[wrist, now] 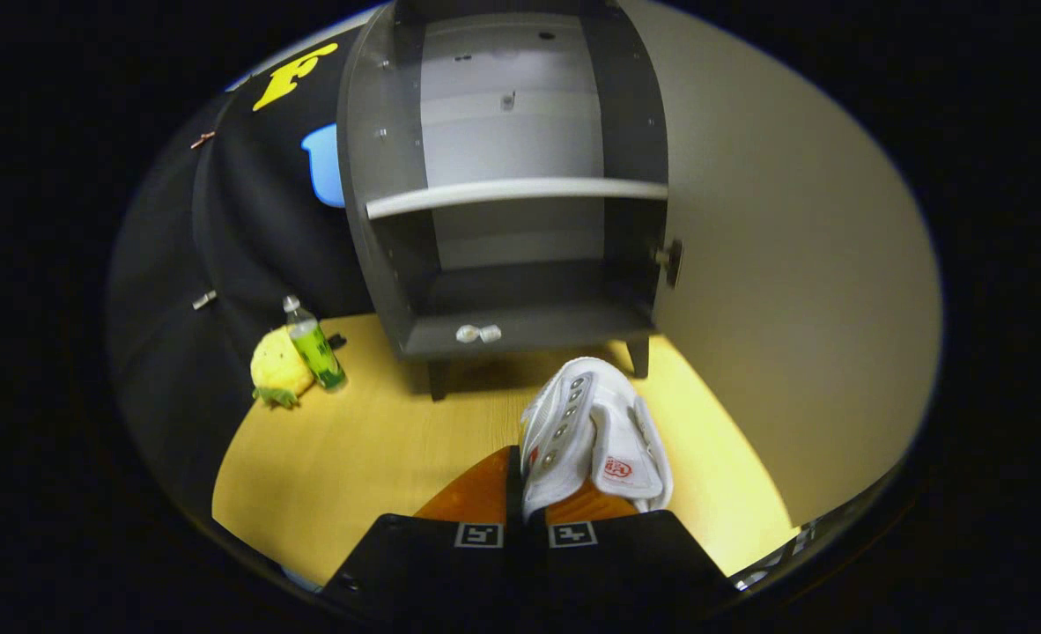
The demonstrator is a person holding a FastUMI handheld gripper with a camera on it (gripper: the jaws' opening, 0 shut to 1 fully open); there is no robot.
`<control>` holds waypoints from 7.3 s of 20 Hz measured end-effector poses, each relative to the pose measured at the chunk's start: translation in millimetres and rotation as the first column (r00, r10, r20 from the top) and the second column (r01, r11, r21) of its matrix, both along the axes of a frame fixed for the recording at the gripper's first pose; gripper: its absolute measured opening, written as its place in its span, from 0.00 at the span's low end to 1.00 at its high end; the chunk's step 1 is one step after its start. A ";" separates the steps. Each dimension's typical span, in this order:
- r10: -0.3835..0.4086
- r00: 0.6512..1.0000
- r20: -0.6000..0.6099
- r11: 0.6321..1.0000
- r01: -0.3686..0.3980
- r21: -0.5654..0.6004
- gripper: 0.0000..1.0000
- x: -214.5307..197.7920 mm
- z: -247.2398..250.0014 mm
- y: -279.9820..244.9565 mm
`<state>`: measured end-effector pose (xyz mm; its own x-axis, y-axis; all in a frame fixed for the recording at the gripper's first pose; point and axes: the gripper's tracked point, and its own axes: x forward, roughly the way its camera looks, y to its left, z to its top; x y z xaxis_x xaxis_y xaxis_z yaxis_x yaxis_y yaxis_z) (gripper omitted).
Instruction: Open the shoe cabinet door, grab the shoes and put them into the shoe cabinet, then close the shoe cabinet door.
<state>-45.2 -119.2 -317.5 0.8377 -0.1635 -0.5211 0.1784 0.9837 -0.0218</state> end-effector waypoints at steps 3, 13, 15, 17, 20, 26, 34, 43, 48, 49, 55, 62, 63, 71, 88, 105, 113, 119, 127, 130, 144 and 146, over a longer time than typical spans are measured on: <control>0.025 0.998 0.065 0.999 -0.022 -0.042 0.04 24.6 56.2 0.9; 0.143 0.973 0.179 0.985 -0.123 -0.121 0.04 128.8 141.0 -2.5; 0.163 0.966 0.203 0.981 -0.137 -0.136 0.04 160.7 149.7 -6.6; 0.171 0.963 0.209 0.979 -0.142 -0.147 0.04 192.3 154.1 -13.9; 0.177 0.962 0.205 0.978 -0.149 -0.146 0.04 240.7 153.1 -26.0; 0.180 0.968 0.173 0.978 -0.157 -0.135 0.04 316.5 132.6 -49.8; 0.191 0.972 0.138 0.980 -0.180 -0.089 0.03 368.7 109.9 -55.3; 0.171 0.982 0.080 0.985 -0.170 -0.025 0.11 362.3 92.9 -45.8; 0.175 0.980 0.092 0.984 -0.171 -0.042 0.47 340.9 100.4 -33.9; 0.165 0.981 0.100 0.986 -0.161 -0.040 0.54 332.7 105.8 -34.4; 0.089 0.985 0.147 0.996 -0.087 -0.015 0.91 285.0 137.5 -37.7; 0.086 0.961 0.261 0.996 -0.077 -0.044 0.99 169.5 205.8 -11.3; 0.087 0.959 0.270 0.996 -0.077 -0.048 0.99 144.1 213.1 -6.8; 0.040 0.933 0.357 0.999 -0.028 -0.038 0.98 -53.7 273.2 -4.5; -0.008 0.896 0.445 0.997 0.040 -0.062 0.98 -188.5 327.9 -235.3; 0.071 0.886 0.459 0.992 -0.111 0.060 0.98 -79.5 305.9 -306.2; 0.045 0.888 0.458 0.997 -0.065 0.029 0.98 -83.9 310.1 -295.8; 0.075 0.887 0.456 0.997 -0.068 -0.031 0.98 -86.1 313.2 -253.0; 0.035 0.882 0.471 0.999 -0.035 -0.010 0.98 -80.7 309.5 -188.3; 0.019 0.878 0.478 1.000 -0.020 -0.002 0.98 -77.0 308.0 -168.3; 0.191 0.882 0.431 0.981 -0.180 -0.067 0.98 -1.1 284.4 -23.4; 0.213 0.874 0.437 0.976 -0.206 -0.065 0.98 5.2 285.8 -4.7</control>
